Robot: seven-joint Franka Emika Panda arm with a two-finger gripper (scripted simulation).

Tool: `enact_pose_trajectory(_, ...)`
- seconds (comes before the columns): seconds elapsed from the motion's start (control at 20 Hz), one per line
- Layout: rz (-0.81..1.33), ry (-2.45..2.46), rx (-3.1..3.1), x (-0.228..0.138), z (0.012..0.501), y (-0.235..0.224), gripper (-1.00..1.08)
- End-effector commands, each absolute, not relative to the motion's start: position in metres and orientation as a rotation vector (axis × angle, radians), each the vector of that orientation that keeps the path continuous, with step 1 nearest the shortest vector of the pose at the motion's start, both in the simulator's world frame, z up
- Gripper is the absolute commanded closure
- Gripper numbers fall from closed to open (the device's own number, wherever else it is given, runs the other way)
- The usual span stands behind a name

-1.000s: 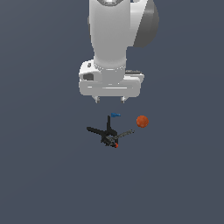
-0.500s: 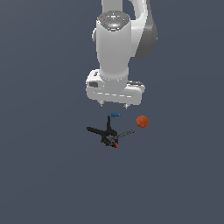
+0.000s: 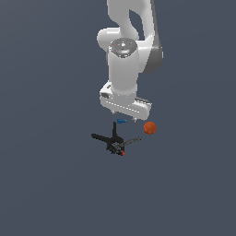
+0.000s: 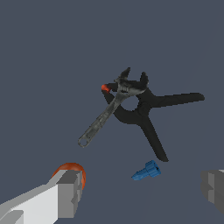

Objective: Pick up a designated object from a clutter of objects.

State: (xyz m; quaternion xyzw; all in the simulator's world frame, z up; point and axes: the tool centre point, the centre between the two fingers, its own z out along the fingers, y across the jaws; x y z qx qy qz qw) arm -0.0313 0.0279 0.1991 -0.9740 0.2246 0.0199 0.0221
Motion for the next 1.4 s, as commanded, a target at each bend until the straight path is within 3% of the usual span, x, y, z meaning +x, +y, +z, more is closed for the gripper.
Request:
enact_pose_trajectory(0.0,0.064,0.803,-2.986,-0.038,0.186,0.032,-0.92)
enact_pose_trajectory(1.35,0.029,1.871,-2.506,-0.127,0.074,0.036,-0.92)
